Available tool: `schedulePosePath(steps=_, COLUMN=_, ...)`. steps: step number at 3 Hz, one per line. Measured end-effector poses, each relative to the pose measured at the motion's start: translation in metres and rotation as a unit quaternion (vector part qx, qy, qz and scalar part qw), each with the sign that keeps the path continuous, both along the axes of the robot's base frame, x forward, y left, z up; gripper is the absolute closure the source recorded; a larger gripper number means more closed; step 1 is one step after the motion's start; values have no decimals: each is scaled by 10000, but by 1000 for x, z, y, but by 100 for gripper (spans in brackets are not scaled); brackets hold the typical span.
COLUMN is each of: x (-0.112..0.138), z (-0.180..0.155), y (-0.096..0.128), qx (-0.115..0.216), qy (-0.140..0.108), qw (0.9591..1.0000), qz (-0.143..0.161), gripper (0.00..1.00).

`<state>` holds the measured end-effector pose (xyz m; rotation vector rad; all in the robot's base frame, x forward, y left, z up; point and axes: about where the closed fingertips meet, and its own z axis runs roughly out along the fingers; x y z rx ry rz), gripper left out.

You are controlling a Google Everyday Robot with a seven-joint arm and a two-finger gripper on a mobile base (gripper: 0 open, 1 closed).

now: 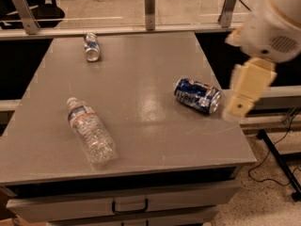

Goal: Place water bottle upright

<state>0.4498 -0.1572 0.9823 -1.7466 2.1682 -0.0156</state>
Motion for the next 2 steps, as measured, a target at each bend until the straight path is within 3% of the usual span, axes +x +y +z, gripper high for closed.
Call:
schedulePosePath(steps=1, x=12, z=12, y=93, qx=319, qy=65, qw=9987, qz=395, gripper=0)
schedulePosePath(steps=2, x=17, z=39, y=192, qx=795, qy=126, qw=9946, qz=659, gripper=0)
